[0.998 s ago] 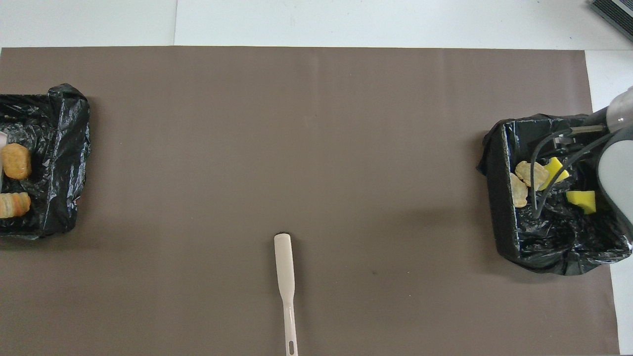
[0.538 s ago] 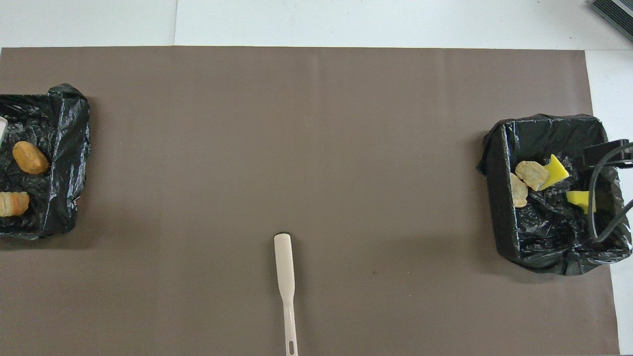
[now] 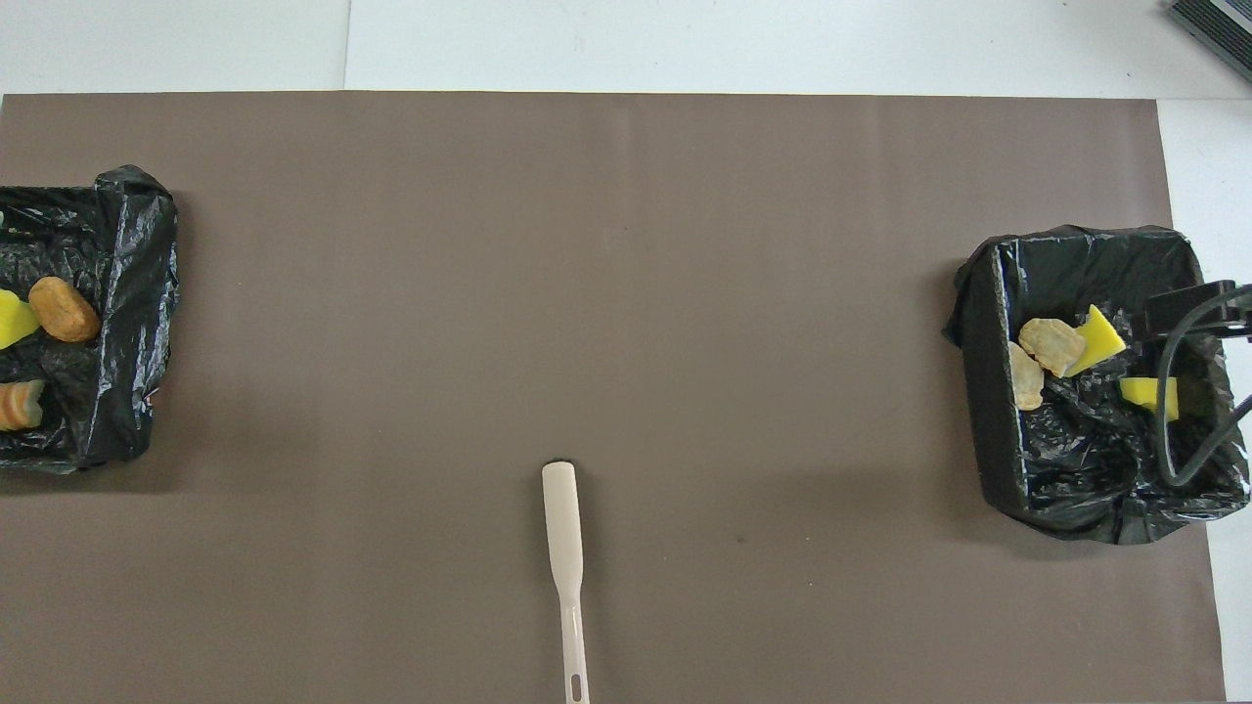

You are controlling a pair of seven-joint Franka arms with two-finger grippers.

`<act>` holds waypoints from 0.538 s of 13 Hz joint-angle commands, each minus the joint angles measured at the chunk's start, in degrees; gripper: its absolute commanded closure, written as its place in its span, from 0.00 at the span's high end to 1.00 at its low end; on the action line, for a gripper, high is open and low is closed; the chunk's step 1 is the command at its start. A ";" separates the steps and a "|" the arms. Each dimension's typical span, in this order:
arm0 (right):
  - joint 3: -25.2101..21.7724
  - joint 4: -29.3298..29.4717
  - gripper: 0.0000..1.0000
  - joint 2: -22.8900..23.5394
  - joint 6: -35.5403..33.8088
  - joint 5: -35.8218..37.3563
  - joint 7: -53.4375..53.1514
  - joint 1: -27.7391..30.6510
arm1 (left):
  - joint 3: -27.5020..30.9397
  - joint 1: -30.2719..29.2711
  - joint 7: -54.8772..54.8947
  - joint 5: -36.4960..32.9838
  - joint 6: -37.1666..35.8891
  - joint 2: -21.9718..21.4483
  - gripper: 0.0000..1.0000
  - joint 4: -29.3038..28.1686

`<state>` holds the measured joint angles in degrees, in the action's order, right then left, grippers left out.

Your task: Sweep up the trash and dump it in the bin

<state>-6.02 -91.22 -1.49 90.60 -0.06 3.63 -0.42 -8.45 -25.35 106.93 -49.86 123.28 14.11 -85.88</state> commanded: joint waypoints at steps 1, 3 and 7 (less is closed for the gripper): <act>0.39 -0.54 1.00 -0.62 -0.51 -1.00 -1.08 0.42 | 0.72 -0.22 -0.50 5.63 1.18 -0.92 0.00 0.27; 0.48 -0.54 1.00 -0.62 -0.51 -1.00 -1.08 0.42 | 0.72 -0.31 -0.50 9.84 0.30 -1.10 0.00 1.76; 0.48 -0.54 1.00 -0.62 -0.51 -1.00 -1.08 0.50 | 1.77 -0.49 1.08 20.92 -0.23 -3.73 0.00 2.56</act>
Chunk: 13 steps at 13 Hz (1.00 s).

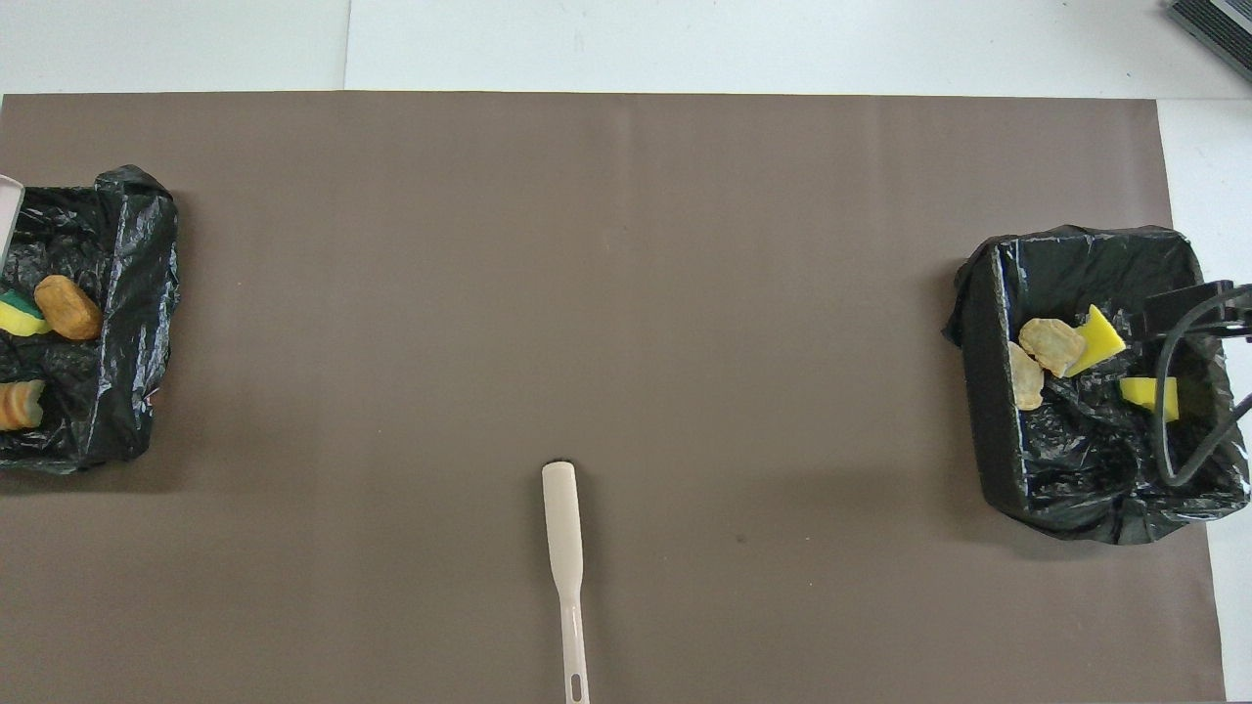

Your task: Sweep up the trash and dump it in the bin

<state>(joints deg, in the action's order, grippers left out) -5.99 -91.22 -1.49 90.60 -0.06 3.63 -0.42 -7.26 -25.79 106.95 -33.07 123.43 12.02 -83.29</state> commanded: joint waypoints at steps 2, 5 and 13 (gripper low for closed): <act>0.45 -0.54 1.00 -0.62 -0.51 -1.00 -1.08 0.42 | 0.49 0.04 0.29 8.17 -1.78 -2.00 0.00 0.06; 0.45 -0.54 1.00 -0.62 -0.51 -1.00 -1.08 0.42 | 0.67 0.39 -4.78 17.50 -8.26 -5.86 0.00 -1.61; 0.45 -0.54 1.00 -0.62 -0.51 -1.00 -1.08 0.42 | -0.74 13.81 -62.12 24.53 -22.97 -14.29 0.00 -14.42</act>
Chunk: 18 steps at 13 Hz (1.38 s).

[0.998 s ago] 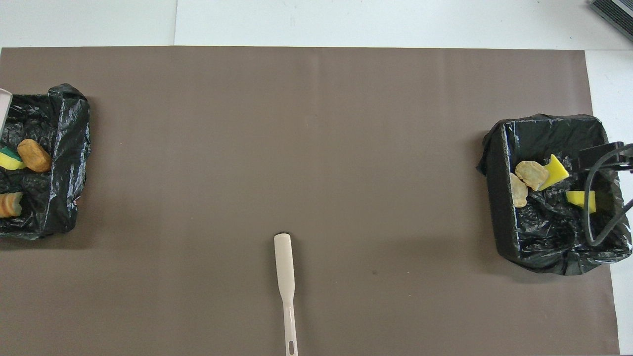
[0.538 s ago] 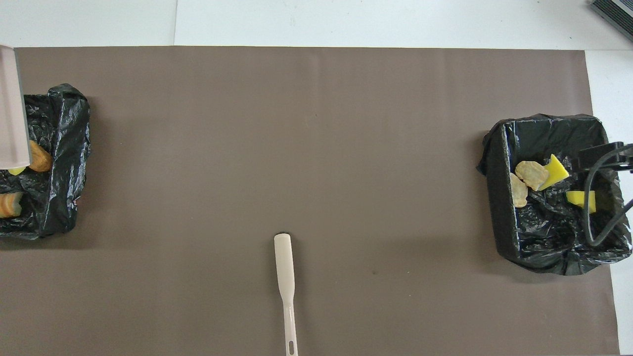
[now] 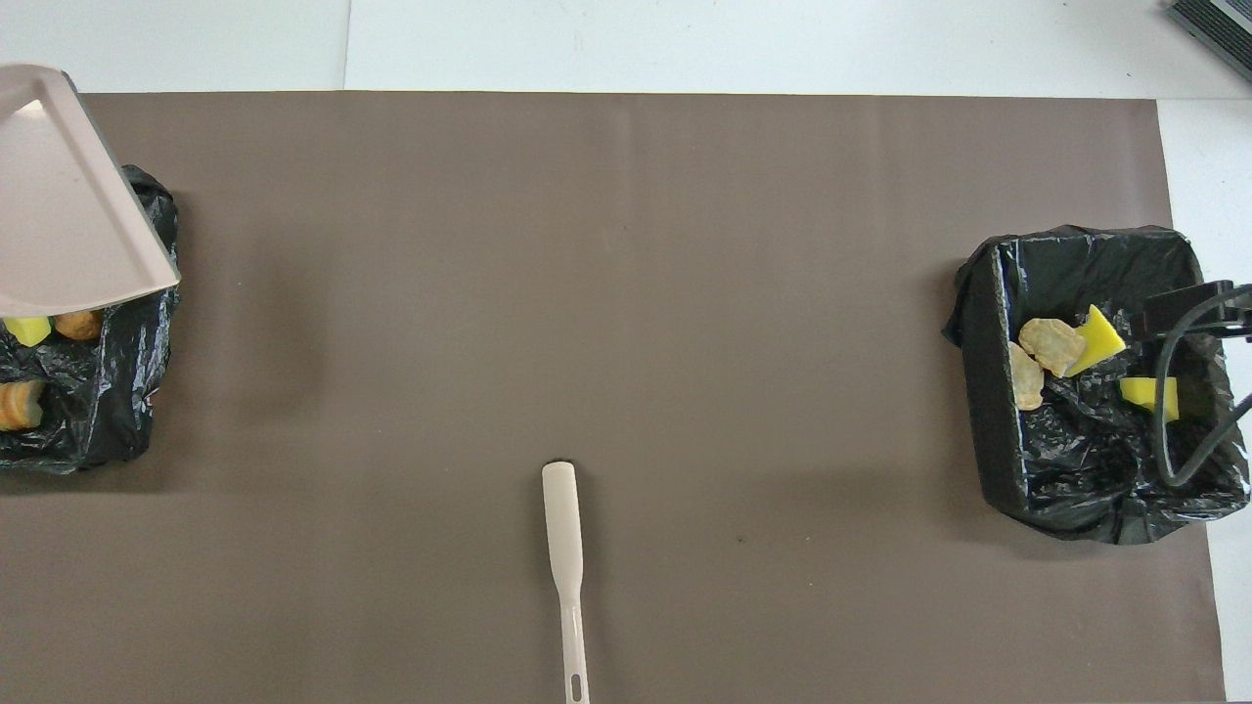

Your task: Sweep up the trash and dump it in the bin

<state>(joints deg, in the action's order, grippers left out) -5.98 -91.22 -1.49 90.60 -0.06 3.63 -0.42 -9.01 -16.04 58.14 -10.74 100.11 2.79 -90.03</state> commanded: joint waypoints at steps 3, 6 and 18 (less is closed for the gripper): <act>0.44 -0.54 1.00 -0.62 -0.51 -1.00 -1.08 0.42 | 1.01 12.94 -36.19 4.58 0.70 -5.61 0.00 -11.39; 0.44 -0.54 1.00 -0.62 -0.51 -1.00 -1.08 0.42 | 1.01 20.15 -55.53 9.84 2.62 -5.43 0.00 -14.45; 0.44 -0.54 1.00 -0.62 -0.51 -1.00 -1.08 0.42 | 1.01 43.10 -82.59 10.91 29.79 9.86 0.00 -19.29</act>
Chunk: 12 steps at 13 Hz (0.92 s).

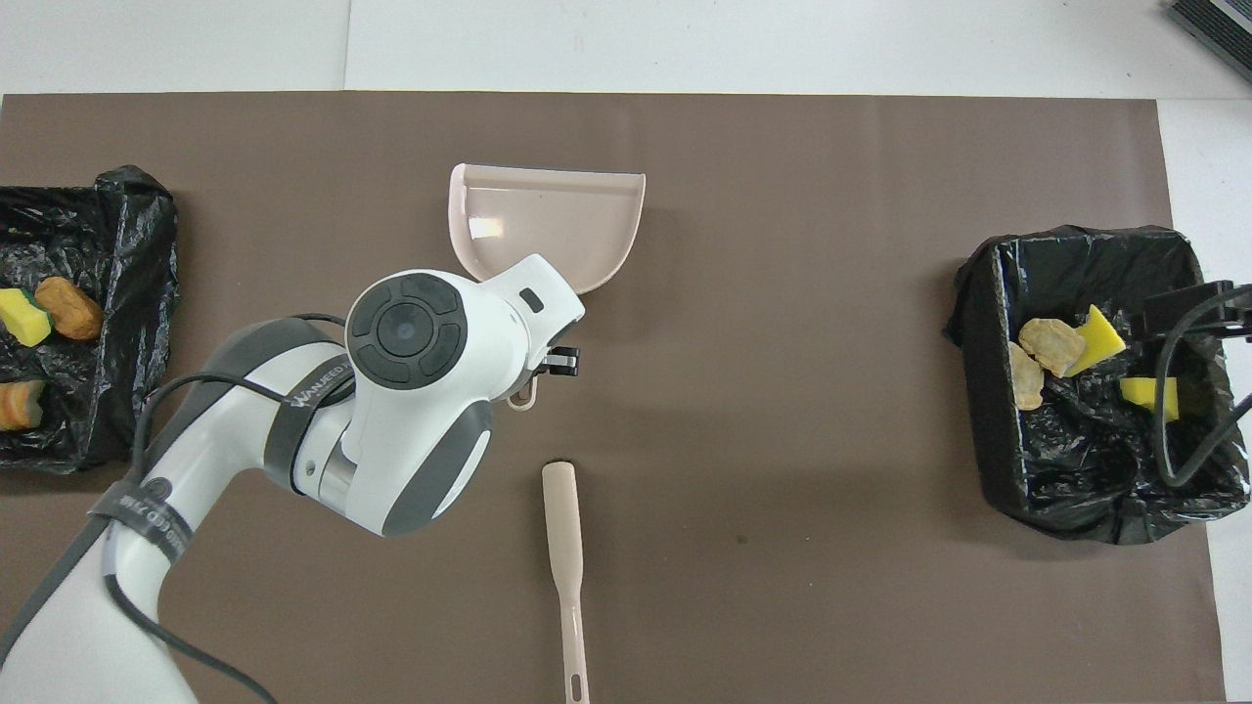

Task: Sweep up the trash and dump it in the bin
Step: 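Bring the dustpan back and lower it onto the table, left gripper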

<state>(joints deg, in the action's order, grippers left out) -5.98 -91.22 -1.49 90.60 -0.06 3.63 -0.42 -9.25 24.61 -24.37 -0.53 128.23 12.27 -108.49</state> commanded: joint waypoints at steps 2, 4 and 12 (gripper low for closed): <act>0.44 -0.54 1.00 -0.62 -0.51 -1.00 -1.08 0.42 | 1.25 2.12 4.04 0.61 6.83 1.69 0.00 -1.12; 0.44 -0.54 1.00 -0.62 -0.51 -1.00 -1.08 0.42 | 1.34 1.94 4.42 0.70 7.04 1.71 0.00 -1.72; 0.44 -0.54 1.00 -0.62 -0.51 -1.00 -1.08 0.42 | 1.34 3.61 3.02 0.70 5.72 4.78 0.00 -2.52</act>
<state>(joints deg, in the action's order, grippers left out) -5.98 -91.22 -1.49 90.60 -0.06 3.63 -0.42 -8.96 26.79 -21.44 -0.53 133.61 16.68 -110.99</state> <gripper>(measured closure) 0.000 0.678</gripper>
